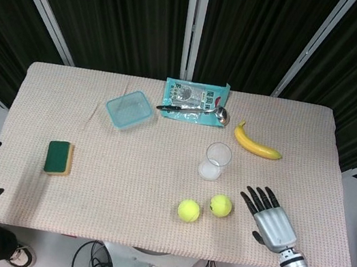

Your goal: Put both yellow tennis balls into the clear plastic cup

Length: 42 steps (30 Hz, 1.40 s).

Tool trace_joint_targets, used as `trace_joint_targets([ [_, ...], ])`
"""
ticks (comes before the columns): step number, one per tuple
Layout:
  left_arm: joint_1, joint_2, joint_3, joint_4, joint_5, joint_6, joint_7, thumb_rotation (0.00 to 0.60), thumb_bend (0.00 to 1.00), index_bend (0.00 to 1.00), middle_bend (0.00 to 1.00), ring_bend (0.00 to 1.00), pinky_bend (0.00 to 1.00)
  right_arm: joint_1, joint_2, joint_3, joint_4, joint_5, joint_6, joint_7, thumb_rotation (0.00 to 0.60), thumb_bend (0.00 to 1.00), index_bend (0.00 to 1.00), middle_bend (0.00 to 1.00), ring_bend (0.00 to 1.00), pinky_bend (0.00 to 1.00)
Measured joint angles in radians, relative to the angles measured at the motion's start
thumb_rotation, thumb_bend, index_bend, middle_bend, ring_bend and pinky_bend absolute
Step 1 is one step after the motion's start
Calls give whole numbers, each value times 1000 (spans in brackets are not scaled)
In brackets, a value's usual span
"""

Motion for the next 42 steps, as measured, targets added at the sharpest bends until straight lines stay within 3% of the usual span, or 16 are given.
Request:
trace_joint_targets([
  [12,0,5,-1,-3,-7,-7,-11,600,0,32,0,0,0,108,-154,40,89,99,-113,0,600,136,0,2,0,0],
  [27,6,14,4,-14,-7,-3,-24,600,0,33,0,0,0,149,-252,32,164,136,-109,-17,600,148,0,104,0,5],
  [30,7,13,4,-9,-10,-6,-32,600,0,33,0,0,0,148,-259,29,169,147,-96,-35,600,174,23,149,13,71],
  [33,7,10,5,-2,-13,-9,-37,600,0,33,0,0,0,150,-264,25,173,163,-96,-55,600,281,87,192,67,176],
  [35,7,8,4,1,-14,-9,-41,600,0,33,0,0,0,154,-265,21,174,170,-98,-69,600,317,117,198,70,188],
  [38,6,8,2,0,-13,-9,-43,600,0,33,0,0,0,162,-270,18,178,180,-101,-81,600,325,174,231,107,239],
  [42,5,12,1,-7,-6,-3,-40,600,0,33,0,0,0,163,-277,17,182,168,-82,-80,600,331,331,349,228,359],
])
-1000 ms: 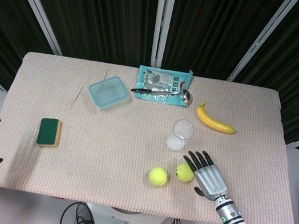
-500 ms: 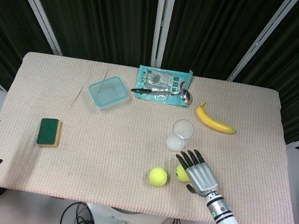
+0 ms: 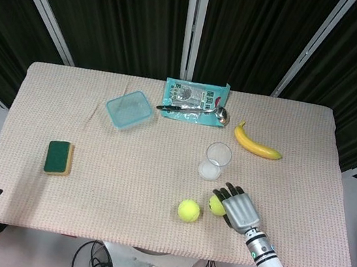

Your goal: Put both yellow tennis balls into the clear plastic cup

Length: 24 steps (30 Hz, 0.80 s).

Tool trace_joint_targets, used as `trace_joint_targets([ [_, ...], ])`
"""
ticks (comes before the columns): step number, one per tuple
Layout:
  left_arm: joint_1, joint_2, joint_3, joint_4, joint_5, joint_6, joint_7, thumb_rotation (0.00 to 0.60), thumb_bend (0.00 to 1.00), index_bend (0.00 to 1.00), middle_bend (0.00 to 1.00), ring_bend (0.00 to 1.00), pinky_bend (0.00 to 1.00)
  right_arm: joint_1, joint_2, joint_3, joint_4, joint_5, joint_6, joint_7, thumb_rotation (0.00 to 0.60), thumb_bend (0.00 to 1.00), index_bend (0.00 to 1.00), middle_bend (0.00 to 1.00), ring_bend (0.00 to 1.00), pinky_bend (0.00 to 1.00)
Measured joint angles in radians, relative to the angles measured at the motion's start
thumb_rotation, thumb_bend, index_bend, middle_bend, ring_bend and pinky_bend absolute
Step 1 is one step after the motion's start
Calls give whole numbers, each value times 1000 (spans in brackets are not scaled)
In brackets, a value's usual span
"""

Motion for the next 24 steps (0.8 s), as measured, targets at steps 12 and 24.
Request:
trace_joint_targets([
  [12,7,5,2,-12,4,11,-3,600,0,33,0,0,0,-21,21,1,-1,-135,155,103,600,332,636,554,372,445],
  [24,7,11,2,-27,21,24,3,600,0,34,0,0,0,-37,159,92,-157,-254,344,142,600,331,632,542,371,463],
])
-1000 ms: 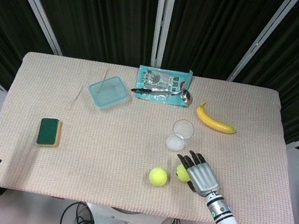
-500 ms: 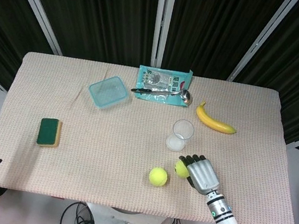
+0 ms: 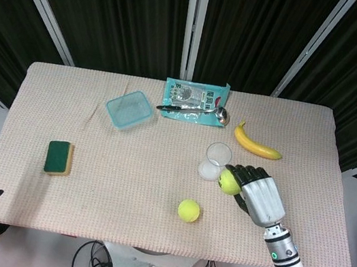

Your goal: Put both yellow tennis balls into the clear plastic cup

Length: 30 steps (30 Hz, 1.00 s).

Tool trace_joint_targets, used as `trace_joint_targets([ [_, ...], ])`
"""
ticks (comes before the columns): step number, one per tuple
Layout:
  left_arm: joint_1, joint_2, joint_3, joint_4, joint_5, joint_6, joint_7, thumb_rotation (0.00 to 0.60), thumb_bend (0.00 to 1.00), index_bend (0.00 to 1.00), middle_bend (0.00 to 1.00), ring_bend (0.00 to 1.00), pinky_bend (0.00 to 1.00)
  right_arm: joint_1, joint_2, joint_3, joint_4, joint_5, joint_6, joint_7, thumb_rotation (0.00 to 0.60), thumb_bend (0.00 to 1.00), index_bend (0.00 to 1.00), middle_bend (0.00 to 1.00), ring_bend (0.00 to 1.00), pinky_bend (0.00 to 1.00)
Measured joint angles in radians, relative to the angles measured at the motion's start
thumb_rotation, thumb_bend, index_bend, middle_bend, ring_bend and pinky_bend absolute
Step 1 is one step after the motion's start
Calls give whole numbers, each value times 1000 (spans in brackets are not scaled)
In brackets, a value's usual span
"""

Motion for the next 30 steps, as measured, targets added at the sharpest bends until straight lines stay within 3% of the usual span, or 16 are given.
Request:
trace_joint_targets([
  [5,-3,8,0,-16,5,-1,9,600,0,33,0,0,0,29,-8,77,-4,40,4,-51,600,329,630,538,361,454],
  [16,-4,20,5,-33,4,-11,32,600,0,33,0,0,0,146,-81,148,85,213,-149,-115,600,311,559,477,319,358],
  [18,-6,22,4,-36,3,-14,33,600,0,33,0,0,0,151,-83,145,88,223,-162,-104,600,283,477,412,262,302],
  [20,-8,24,3,-39,4,-16,35,600,0,33,0,0,0,156,-83,141,89,235,-175,-94,600,235,357,285,167,226],
  [24,-10,25,2,-41,3,-19,38,600,0,33,0,0,0,162,-78,134,84,264,-200,-68,600,192,38,36,7,93],
  [30,-6,23,0,-36,-12,-22,32,600,0,34,0,0,0,171,-71,130,76,289,-210,-63,600,186,0,0,0,39],
])
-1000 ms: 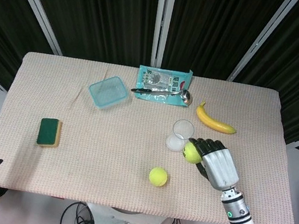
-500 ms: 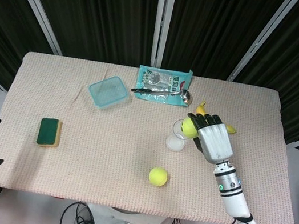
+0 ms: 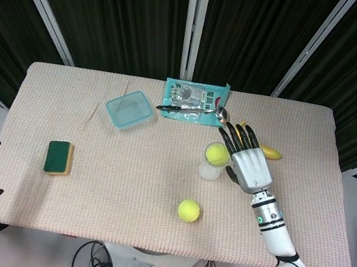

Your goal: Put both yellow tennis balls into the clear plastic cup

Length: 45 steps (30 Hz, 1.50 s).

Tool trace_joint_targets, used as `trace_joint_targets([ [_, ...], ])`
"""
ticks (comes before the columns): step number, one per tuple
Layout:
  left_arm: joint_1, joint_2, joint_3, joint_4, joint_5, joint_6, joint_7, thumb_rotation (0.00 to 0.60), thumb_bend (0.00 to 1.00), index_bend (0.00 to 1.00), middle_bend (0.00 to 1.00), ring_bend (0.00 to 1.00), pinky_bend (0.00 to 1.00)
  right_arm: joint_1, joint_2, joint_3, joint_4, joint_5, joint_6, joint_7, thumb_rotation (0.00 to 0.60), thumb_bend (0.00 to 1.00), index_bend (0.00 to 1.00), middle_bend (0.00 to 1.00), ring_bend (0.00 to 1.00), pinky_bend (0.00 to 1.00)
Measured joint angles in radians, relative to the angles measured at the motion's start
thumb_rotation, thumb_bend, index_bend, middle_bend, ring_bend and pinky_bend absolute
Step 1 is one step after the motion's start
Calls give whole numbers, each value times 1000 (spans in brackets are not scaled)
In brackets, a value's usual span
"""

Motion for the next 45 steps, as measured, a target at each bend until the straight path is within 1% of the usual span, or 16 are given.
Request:
trace_joint_targets([
  [4,2,-2,0,6,-4,-2,-8,600,0,34,0,0,0,-3,7,-9,-2,-31,16,44,600,190,0,0,0,38],
  [7,1,-1,-2,7,-4,-1,-9,600,0,34,0,0,0,-9,16,-23,-12,-80,38,74,600,190,0,0,0,38],
  [10,0,-1,-3,6,-5,-1,-8,600,0,34,0,0,0,-17,27,-49,-31,-157,68,94,600,190,0,0,0,38],
  [12,0,-3,-4,7,-6,-1,-7,600,0,34,0,0,0,-21,35,-74,-48,-228,89,109,600,190,0,0,0,38],
  [16,1,-8,-4,12,-21,-11,-1,600,0,34,0,0,0,-29,48,-139,-69,-385,126,138,600,191,0,6,0,43],
  [18,1,-8,-4,13,-31,-22,0,600,0,34,0,0,0,-34,53,-189,-72,-469,139,146,600,190,0,4,0,54],
  [20,1,-8,-3,14,-33,-25,1,600,0,34,0,0,0,-40,58,-245,-73,-522,134,146,600,190,0,1,0,64],
  [21,1,-9,-3,14,-31,-24,1,600,0,34,0,0,0,-42,59,-266,-74,-531,124,145,600,190,0,0,0,69],
  [23,1,-10,-2,18,-25,-19,-1,600,0,34,0,0,0,-46,60,-296,-77,-529,86,144,600,190,0,0,0,72],
  [26,2,-14,-1,26,-24,-18,-5,600,0,34,0,0,0,-51,61,-323,-80,-493,17,136,600,190,0,0,0,73],
  [29,1,-16,-1,32,-26,-22,-10,600,0,34,0,0,0,-56,59,-335,-79,-438,-39,100,600,190,0,0,0,73],
  [35,4,-21,-7,43,-32,-13,-19,600,0,35,0,0,0,-53,24,-328,-59,-335,-134,51,600,190,0,0,0,97],
  [40,5,-22,-11,48,-36,-10,-19,600,0,36,0,0,0,-33,-28,-311,-27,-290,-191,19,600,188,0,6,0,125],
  [43,2,-21,-15,47,-43,-16,-18,600,0,36,0,0,0,-25,-59,-300,1,-279,-199,5,600,176,1,39,0,182],
  [45,1,-22,-19,47,-50,-19,-14,600,0,36,0,0,0,-24,-84,-292,24,-276,-195,-11,600,180,38,92,24,254],
])
